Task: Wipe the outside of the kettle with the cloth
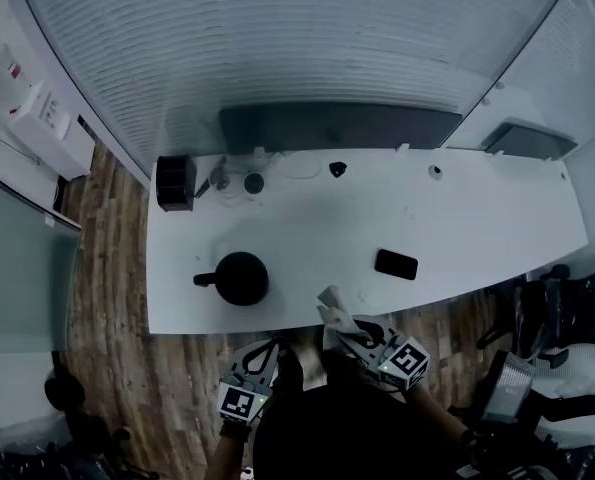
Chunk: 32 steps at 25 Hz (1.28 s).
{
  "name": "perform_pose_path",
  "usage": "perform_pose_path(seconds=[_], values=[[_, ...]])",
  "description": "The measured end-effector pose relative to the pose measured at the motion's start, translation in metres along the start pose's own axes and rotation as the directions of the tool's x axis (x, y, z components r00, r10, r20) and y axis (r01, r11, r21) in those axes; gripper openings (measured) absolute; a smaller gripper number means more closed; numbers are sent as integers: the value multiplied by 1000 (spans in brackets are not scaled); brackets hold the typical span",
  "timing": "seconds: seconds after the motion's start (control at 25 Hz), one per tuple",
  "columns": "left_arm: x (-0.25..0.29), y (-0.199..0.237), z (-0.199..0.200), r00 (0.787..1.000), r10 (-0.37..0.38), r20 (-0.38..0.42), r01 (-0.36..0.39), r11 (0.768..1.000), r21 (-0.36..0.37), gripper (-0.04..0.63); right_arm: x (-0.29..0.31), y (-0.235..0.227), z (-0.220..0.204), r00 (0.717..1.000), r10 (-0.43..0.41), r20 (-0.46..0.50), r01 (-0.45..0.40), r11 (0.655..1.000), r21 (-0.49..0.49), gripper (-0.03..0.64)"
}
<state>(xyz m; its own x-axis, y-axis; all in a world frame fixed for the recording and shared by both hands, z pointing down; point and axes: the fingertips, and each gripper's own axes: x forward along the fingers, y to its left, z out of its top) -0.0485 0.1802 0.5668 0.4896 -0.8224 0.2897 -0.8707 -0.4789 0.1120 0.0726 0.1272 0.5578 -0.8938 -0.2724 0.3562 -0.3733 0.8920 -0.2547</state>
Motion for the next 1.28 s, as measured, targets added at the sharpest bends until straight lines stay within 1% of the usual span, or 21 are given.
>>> perform_pose_path(seconds=[0.04, 0.12, 0.2, 0.28, 0.48, 0.52, 0.6, 0.64, 0.68, 0.76, 0.84, 1.0, 1.16, 1.28], values=[[11, -15, 11, 999, -35, 11, 35, 999, 41, 3, -4, 1, 2, 1000, 2, 11, -2, 1000, -12, 109], [32, -41, 33, 996, -80, 39, 76, 992, 96, 3, -13, 1, 7, 999, 8, 38, -6, 999, -48, 109], [55, -60, 48, 994, -98, 52, 90, 986, 139, 3, -26, -4, 12, 999, 14, 53, -8, 995, -103, 109], [79, -78, 54, 994, -97, 44, 88, 982, 167, 3, -45, -14, 12, 998, 14, 64, -5, 990, -140, 109], [133, -132, 54, 998, -60, 24, 56, 988, 144, 3, -102, -47, -6, 994, 7, 109, 6, 993, -122, 109], [142, -146, 51, 998, -48, 27, 45, 991, 125, 3, -115, -55, -13, 994, 5, 108, 7, 993, -114, 109], [158, -172, 41, 999, -26, 33, 24, 998, 62, 3, -138, -71, -26, 995, 6, 104, 5, 994, -105, 109], [163, -183, 35, 999, -23, 27, 22, 999, 46, 3, -144, -76, -31, 994, 8, 108, 3, 995, -101, 109], [165, -192, 31, 1000, -24, 14, 23, 999, 47, 3, -148, -80, -36, 993, 11, 116, -1, 996, -94, 109], [169, -209, 26, 999, -38, -10, 38, 996, 74, 3, -156, -85, -44, 991, 24, 133, -14, 997, -72, 109], [174, -225, 23, 998, -52, -28, 54, 994, 92, 3, -166, -86, -49, 989, 50, 138, -41, 997, -68, 109], [186, -240, 15, 998, -39, -46, 42, 997, 71, 3, -181, -88, -55, 987, 98, 125, -86, 992, -94, 109], [196, -248, 14, 999, -23, -35, 25, 998, 61, 3, -194, -94, -60, 986, 109, 130, -98, 992, -85, 109], [200, -250, 11, 999, -14, -50, 17, 998, 58, 3, -196, -99, -62, 984, 121, 129, -110, 990, -88, 109]])
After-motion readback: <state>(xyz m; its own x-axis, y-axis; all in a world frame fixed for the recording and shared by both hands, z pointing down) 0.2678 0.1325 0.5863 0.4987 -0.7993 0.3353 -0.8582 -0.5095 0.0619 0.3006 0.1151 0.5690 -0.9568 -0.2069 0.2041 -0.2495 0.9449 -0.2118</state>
